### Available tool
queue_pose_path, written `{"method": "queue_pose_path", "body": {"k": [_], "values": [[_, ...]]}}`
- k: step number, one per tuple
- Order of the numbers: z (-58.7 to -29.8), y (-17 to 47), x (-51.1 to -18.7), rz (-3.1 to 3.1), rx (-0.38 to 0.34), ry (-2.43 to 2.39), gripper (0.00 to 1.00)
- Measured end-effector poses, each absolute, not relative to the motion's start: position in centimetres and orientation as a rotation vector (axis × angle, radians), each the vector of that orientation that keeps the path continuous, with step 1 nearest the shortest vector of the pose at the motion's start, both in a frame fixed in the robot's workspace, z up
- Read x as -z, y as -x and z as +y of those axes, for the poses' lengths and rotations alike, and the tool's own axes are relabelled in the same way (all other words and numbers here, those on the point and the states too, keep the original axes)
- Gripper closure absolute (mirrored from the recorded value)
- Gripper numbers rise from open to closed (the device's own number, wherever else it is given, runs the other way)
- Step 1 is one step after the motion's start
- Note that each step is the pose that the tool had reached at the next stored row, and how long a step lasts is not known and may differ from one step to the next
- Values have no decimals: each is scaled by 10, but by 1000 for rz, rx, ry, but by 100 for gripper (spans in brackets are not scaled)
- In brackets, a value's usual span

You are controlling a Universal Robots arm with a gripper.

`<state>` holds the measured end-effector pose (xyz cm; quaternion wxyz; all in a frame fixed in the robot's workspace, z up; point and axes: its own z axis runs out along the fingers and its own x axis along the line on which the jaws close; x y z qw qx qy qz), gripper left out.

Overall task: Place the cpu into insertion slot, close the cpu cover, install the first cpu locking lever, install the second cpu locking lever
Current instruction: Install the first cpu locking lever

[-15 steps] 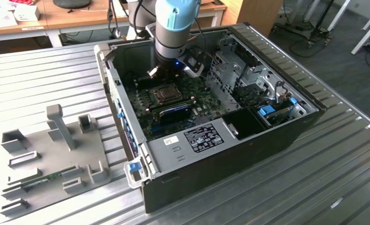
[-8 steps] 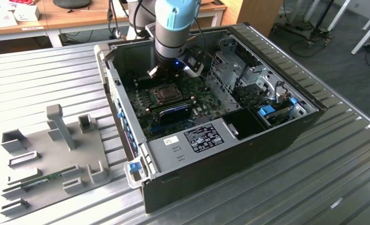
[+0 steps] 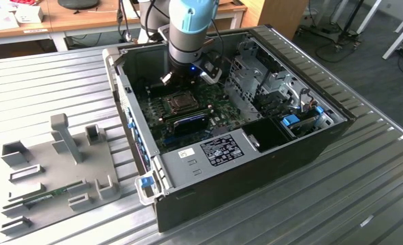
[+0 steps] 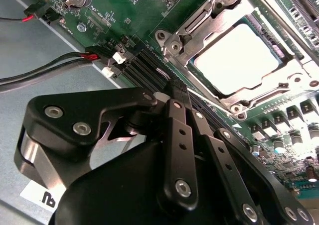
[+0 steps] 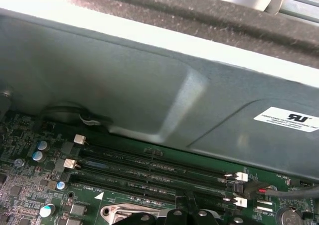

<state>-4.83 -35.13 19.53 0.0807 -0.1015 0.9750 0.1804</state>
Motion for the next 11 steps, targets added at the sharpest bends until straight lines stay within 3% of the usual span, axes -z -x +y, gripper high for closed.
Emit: {"method": "queue_pose_path", "body": {"k": [11], "values": [[-351, 48, -195, 2911, -540, 323, 90]]}}
